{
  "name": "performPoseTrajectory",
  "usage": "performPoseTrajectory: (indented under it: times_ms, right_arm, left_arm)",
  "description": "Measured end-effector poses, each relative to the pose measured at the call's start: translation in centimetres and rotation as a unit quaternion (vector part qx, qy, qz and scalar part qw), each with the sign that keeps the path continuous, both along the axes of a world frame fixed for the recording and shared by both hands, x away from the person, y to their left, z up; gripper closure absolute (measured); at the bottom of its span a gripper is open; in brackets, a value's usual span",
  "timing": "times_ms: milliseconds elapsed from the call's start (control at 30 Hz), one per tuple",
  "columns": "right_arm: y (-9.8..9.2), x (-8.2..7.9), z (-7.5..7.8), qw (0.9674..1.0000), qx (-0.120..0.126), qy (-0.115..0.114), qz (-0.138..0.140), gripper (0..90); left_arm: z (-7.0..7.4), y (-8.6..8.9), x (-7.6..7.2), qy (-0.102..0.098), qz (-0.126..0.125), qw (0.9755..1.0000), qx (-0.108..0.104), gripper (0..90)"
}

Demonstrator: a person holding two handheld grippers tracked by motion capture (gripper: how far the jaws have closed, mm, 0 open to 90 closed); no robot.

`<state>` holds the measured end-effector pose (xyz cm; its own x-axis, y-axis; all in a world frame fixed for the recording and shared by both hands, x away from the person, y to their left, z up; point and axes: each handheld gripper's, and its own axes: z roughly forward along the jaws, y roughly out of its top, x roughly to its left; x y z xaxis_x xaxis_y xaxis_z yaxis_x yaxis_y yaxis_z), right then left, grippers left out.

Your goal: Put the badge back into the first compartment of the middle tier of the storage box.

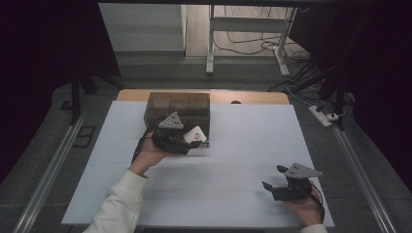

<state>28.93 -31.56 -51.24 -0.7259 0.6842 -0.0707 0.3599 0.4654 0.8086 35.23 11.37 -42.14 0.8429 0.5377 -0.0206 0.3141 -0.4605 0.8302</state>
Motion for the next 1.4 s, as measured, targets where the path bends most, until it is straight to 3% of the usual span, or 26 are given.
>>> performPoseTrajectory:
  times_ms: [800, 1133, 1400]
  right_arm:
    - [0.0, 0.0, -0.1, 1.0000, -0.002, 0.000, -0.001, 15.9]
    - [0.0, 0.0, -0.1, 1.0000, -0.002, -0.001, -0.002, 16.1]
    - [0.0, 0.0, -0.1, 1.0000, -0.003, 0.000, -0.002, 16.1]
  left_arm:
    - [-0.9, 3.5, 1.7, 0.020, 0.052, 0.9984, -0.011, 32.7]
    - [-1.3, 5.0, 2.2, 0.026, 0.073, 0.9968, -0.018, 32.7]
    - [-1.7, 6.4, 2.6, 0.031, 0.099, 0.9945, -0.010, 32.7]
